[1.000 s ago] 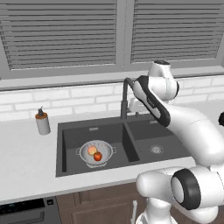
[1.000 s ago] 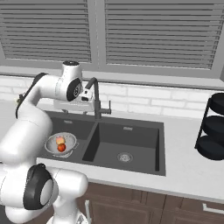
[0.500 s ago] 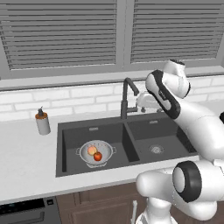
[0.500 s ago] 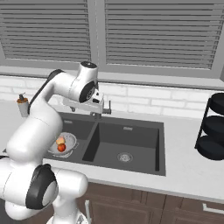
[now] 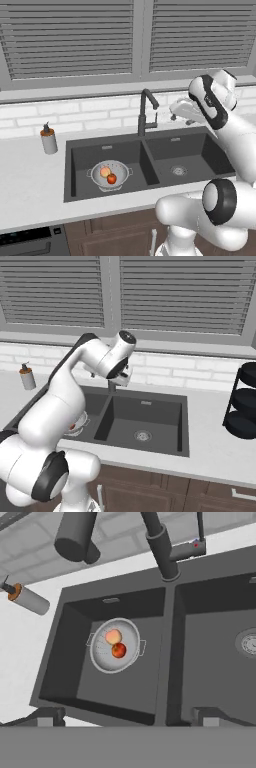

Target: Put the colander in the sink, put the apple, peach in the colander, and turn on the sink faucet and pour water over the colander.

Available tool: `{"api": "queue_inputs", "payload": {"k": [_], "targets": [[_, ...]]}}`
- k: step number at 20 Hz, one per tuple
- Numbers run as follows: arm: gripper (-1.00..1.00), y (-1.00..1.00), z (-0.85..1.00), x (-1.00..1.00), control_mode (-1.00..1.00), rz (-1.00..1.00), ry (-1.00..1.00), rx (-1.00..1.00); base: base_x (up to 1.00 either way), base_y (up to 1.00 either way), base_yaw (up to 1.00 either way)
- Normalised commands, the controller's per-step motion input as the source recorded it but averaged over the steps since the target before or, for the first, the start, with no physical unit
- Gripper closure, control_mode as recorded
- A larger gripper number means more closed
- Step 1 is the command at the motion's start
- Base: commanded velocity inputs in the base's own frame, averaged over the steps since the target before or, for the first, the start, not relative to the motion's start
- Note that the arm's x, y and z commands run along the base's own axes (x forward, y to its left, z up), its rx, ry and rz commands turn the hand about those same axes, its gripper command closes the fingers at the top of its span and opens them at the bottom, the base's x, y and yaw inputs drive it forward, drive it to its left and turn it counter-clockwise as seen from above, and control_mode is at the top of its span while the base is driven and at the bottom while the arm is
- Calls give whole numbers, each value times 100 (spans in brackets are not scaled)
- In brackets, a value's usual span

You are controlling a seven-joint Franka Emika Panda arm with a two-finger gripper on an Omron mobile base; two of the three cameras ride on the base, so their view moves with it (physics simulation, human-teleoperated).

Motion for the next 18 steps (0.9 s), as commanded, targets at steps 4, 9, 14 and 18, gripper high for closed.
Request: {"api": "queue_inputs", "payload": {"k": [4,9,14,18], "targets": [[-100,-4,32,0,-100,0,-13,24,0,0,0],[-100,0,29,14,-100,-3,-5,15,0,0,0],[-100,10,12,7,-100,0,0,3,0,0,0],[-100,53,12,24,-100,-1,0,0,0,0,0]]}}
